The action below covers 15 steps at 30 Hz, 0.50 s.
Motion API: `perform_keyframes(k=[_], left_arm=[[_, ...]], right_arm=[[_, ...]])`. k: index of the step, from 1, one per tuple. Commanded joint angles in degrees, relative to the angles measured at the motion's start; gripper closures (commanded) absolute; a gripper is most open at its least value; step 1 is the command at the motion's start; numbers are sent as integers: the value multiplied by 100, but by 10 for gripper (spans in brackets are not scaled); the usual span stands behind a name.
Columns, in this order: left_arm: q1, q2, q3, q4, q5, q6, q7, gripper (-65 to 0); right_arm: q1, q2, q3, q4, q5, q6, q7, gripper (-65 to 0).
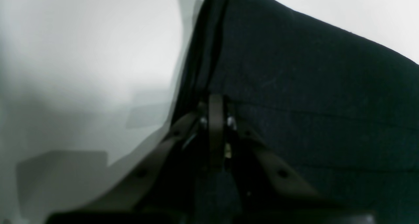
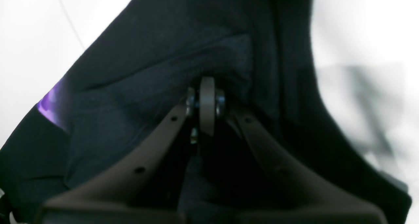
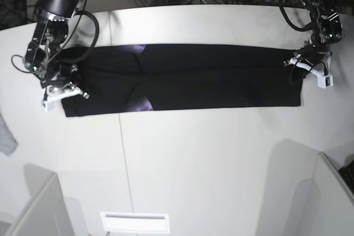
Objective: Fold the T-shirt properly
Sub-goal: 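Grasp the folded strip's ends with both grippers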
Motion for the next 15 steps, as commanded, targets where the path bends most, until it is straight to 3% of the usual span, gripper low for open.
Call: perform_keyframes(k=[1, 8, 10, 15], left_arm=[[7, -97, -65, 22, 191, 126, 158, 0], [-37, -132, -109, 734, 156, 126, 158, 0], [-2, -105, -408, 1156, 148, 126, 237, 0], [-55, 70, -1516, 2158, 139, 91, 1284, 0]], right_arm=[[68, 68, 33, 103, -31, -42, 38, 0], [24, -2, -2, 727, 4, -24, -6, 0], [-2, -2, -2, 1035, 13, -15, -77, 0], [-266, -2, -2, 2160, 22, 2, -428, 0]])
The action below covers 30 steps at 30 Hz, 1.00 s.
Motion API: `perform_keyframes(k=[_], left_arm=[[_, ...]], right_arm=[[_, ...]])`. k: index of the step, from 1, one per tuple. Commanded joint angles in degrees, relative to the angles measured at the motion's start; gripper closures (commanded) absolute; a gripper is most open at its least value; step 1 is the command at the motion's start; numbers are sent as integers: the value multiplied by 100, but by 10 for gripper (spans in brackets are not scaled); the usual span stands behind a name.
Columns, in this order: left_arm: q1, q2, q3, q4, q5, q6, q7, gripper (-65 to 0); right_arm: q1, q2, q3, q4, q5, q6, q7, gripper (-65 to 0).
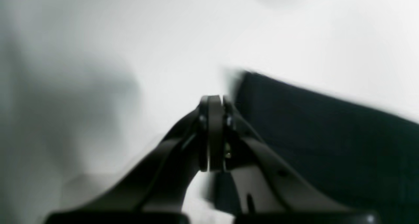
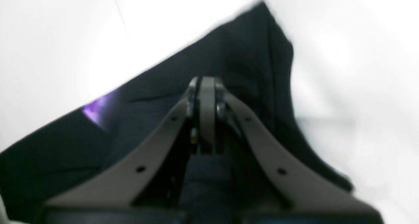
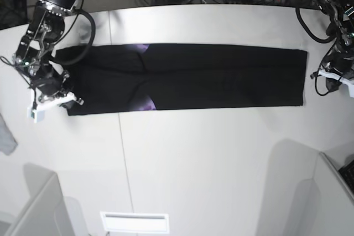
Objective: Fold the T-shirt properly
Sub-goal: 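Grasp the folded strip's ends with both grippers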
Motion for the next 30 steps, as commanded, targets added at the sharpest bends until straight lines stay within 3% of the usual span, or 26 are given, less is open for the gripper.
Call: perform_keyframes(k=[1, 3, 10, 15, 17, 19, 21, 30], left_arm=[[-13, -17, -135, 251, -62, -42, 34, 0], [39, 1, -346, 427, -62, -262, 69, 0], [48, 36, -909, -180, -54, -1572, 60, -16], [-13, 27, -909, -1068, -54, -1801, 43, -354], [-49, 45, -909, -1253, -54, -1932, 43, -459], [-163, 53, -882, -1376, -54, -2196, 43, -522], [-181, 53, -724, -1446, -45, -2337, 43, -533], [-479, 71, -144, -2070, -36, -2311, 43, -533]], right_arm=[[3, 55, 15, 281, 72, 39, 57, 0], [-182, -51, 15, 606, 72, 39, 66, 0], [-490, -138, 6, 747, 72, 48, 66, 0], [-578, -138, 6, 747, 72, 48, 66, 0], [-595, -138, 6, 747, 72, 48, 66, 0], [-630, -147, 6, 747, 72, 48, 66, 0], [-657, -182, -117, 747, 72, 48, 66, 0], [-824, -209, -785, 747, 72, 48, 119, 0]])
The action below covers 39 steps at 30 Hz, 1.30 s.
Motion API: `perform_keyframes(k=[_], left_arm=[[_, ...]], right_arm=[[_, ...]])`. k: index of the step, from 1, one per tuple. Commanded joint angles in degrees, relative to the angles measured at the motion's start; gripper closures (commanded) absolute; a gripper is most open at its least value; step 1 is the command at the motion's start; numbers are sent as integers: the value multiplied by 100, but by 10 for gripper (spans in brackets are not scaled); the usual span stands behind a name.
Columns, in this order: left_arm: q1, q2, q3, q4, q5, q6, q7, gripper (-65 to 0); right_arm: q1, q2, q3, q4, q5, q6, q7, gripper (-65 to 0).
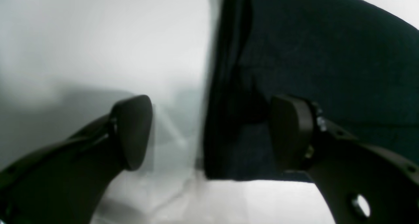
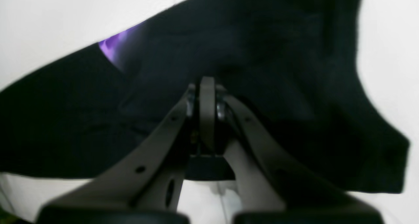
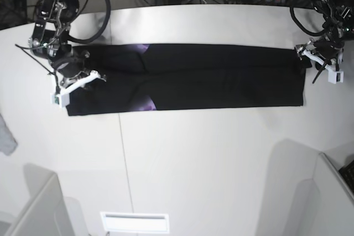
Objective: Fold the T-shirt properly
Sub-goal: 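Grasp the folded strip's ends with both grippers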
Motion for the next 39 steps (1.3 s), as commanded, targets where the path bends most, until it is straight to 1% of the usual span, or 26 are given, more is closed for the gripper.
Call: perform_keyframes(k=[1, 7, 8, 9, 10, 14, 15, 19, 22, 26, 29, 36, 39], left_arm=[[-36, -97, 27, 26, -115, -26, -84, -533], [-71, -97, 264, -256, -123, -26, -84, -527], [-71, -97, 299, -273, -123, -26, -84, -500], [-71, -97, 343, -291, -123, -26, -84, -453], [-71, -97, 352, -308, -123, -26, -84, -392], [-71, -97, 343, -432, -123, -26, -84, -46], [-71, -115, 343, -449, -123, -26, -84, 0], [-71, -141, 326, -449, -123, -26, -146, 0], [-9, -150, 299, -423, -123, -26, -462, 0], [87, -150, -246, -370, -106, -26, -506, 0], [175, -159, -395, -89, -97, -35, -515, 0], [588, -88, -334, 966, -88, -35, -515, 0], [817, 52, -52, 1423, -88, -35, -515, 0]], right_arm=[[53, 29, -11, 91, 44, 9, 110, 0], [-18, 29, -2, 91, 44, 9, 136, 0], [-35, 29, -2, 91, 44, 9, 180, 0], [-71, 29, 6, 91, 44, 9, 233, 0], [-132, 29, 6, 91, 44, 9, 286, 0], [-290, 29, 15, 91, 44, 9, 532, 0], [-317, 29, 15, 91, 44, 9, 567, 0], [-361, 29, 24, 91, 44, 9, 593, 0], [-457, 29, 24, 91, 44, 9, 593, 0], [-510, 29, 24, 91, 44, 9, 602, 0], [-545, 29, 24, 91, 44, 9, 602, 0], [-554, 29, 24, 91, 44, 9, 602, 0], [-554, 29, 24, 91, 44, 9, 602, 0]])
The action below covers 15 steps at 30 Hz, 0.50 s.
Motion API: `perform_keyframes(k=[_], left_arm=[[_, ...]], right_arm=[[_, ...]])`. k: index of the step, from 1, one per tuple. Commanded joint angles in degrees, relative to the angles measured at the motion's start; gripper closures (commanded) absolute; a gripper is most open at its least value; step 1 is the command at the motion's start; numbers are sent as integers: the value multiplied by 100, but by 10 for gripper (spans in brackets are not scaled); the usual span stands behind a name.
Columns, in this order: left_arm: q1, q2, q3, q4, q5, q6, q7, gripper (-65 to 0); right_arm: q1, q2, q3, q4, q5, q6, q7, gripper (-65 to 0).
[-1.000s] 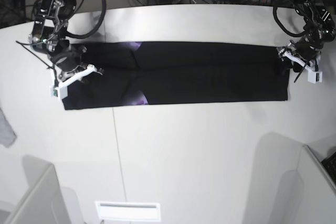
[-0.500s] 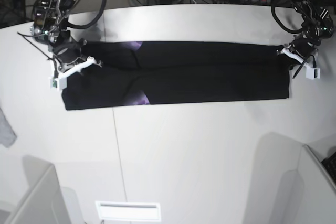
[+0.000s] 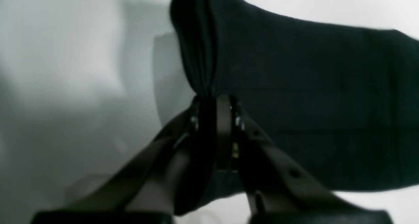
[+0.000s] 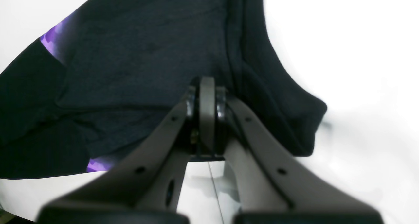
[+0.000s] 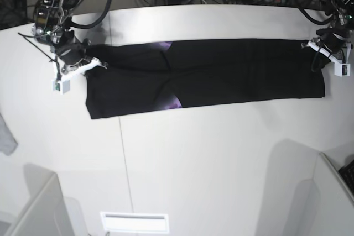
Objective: Fold the T-shirt properly
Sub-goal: 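Grasp the folded strip's ends with both grippers, then fold the strip end with the left gripper toward the right gripper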
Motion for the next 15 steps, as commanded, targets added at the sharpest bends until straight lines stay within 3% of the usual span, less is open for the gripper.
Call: perform_keyframes(k=[1, 10, 15], left_arm=[[46, -33, 86, 279, -154, -55, -126, 0], [310, 363, 772, 1132, -154, -46, -108, 0], [319, 433, 1308, 1334, -154, 525, -100, 0]], right_arm=[[34, 29, 20, 91, 26, 9, 97, 0], [34, 21, 20, 91, 26, 9, 97, 0], [34, 21, 20, 91, 26, 9, 97, 0]])
